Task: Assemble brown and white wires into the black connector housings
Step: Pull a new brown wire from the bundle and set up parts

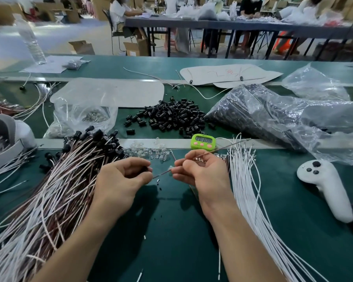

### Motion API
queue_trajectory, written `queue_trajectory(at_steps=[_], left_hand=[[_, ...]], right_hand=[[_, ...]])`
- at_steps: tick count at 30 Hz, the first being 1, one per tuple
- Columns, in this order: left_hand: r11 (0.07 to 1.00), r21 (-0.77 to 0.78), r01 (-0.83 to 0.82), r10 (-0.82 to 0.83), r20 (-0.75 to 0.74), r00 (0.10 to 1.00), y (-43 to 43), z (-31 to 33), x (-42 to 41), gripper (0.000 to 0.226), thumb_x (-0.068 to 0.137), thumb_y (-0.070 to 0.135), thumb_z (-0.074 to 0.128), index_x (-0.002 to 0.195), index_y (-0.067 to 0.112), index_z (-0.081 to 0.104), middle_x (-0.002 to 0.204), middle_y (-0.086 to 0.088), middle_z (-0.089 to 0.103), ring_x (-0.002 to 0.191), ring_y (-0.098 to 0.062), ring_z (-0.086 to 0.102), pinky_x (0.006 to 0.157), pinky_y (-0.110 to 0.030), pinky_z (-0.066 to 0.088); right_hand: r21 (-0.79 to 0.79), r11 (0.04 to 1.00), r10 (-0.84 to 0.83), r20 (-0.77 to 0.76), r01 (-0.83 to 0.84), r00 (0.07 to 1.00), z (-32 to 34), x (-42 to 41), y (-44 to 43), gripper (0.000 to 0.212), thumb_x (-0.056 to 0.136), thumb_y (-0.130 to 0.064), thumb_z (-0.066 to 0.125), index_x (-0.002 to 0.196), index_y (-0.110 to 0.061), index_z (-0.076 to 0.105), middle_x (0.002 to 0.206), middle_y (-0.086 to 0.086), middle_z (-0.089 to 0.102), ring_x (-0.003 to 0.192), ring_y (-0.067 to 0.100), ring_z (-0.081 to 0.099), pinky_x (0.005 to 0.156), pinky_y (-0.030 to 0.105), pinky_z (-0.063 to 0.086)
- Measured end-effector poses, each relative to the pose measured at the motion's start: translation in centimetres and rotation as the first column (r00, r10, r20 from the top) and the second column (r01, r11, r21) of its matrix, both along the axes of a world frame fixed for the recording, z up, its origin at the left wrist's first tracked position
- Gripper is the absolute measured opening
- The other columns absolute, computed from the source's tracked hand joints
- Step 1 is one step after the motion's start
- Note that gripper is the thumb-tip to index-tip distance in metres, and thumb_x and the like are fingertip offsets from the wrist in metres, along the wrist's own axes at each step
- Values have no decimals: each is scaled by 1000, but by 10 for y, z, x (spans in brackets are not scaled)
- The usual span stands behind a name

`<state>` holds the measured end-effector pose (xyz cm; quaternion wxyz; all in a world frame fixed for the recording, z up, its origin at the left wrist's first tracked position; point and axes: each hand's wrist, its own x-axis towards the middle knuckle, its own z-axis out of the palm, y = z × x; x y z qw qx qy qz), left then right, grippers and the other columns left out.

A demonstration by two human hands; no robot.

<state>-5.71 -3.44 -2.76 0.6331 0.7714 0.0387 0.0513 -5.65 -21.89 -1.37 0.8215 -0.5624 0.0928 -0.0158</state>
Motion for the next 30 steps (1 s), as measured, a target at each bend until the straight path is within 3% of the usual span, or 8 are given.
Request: queue_trajectory(at_steps=[4, 9, 13, 18, 23, 30], left_hand=[[995, 92, 34, -34, -3, 999, -7, -8, 2, 35, 73, 4, 88, 83, 35, 79, 79, 4, 79, 77, -15, 77, 70, -18, 56], [987, 161, 23, -25, 11, 1000, -6, -6, -1, 21, 66, 31, 88, 82, 42, 81, 75, 9, 78, 74, -20, 75, 77, -31, 60], [995, 80, 66, -66, 2, 998, -5, -6, -1, 30, 74, 12, 89, 83, 40, 82, 80, 7, 79, 77, -12, 77, 83, -31, 59], [997, 49, 67, -68, 4, 998, -5, -5, -2, 23, 64, 32, 84, 85, 41, 82, 81, 8, 79, 78, -11, 77, 81, -28, 59], [994, 54, 93, -94, 15, 995, -6, -7, -2, 28, 74, 17, 88, 87, 40, 82, 81, 6, 80, 77, -13, 77, 79, -27, 61], [996, 42, 81, -83, 30, 996, -7, -6, -3, 39, 76, 5, 86, 86, 42, 82, 82, 7, 80, 78, -11, 77, 76, -20, 59]], right_hand=[[-11, 996, -93, 59, 93, 994, 0, 1, -2, 15, 98, 6, 61, 88, -5, 64, 76, 15, 75, 59, 22, 71, 56, 27, 58], [-68, 988, -134, 109, 141, 985, -6, 5, -2, 16, 99, 4, 61, 87, -7, 64, 73, 11, 75, 59, 21, 71, 55, 26, 58], [-111, 986, -106, 130, 121, 986, -10, 4, 2, 15, 99, 1, 62, 88, -7, 65, 75, 12, 76, 61, 23, 73, 57, 26, 59], [-49, 990, -130, 105, 136, 986, -9, 6, 0, 16, 99, 3, 61, 88, -7, 64, 72, 11, 75, 59, 21, 72, 56, 26, 58], [-66, 996, -62, 69, 66, 996, -10, 5, 2, 15, 99, 3, 62, 87, -6, 64, 73, 12, 75, 62, 22, 73, 58, 26, 59], [-330, 942, 88, 45, -68, 995, -14, 0, 8, 25, 90, -4, 74, 69, -17, 76, 72, 11, 75, 55, 18, 66, 52, 26, 54]])
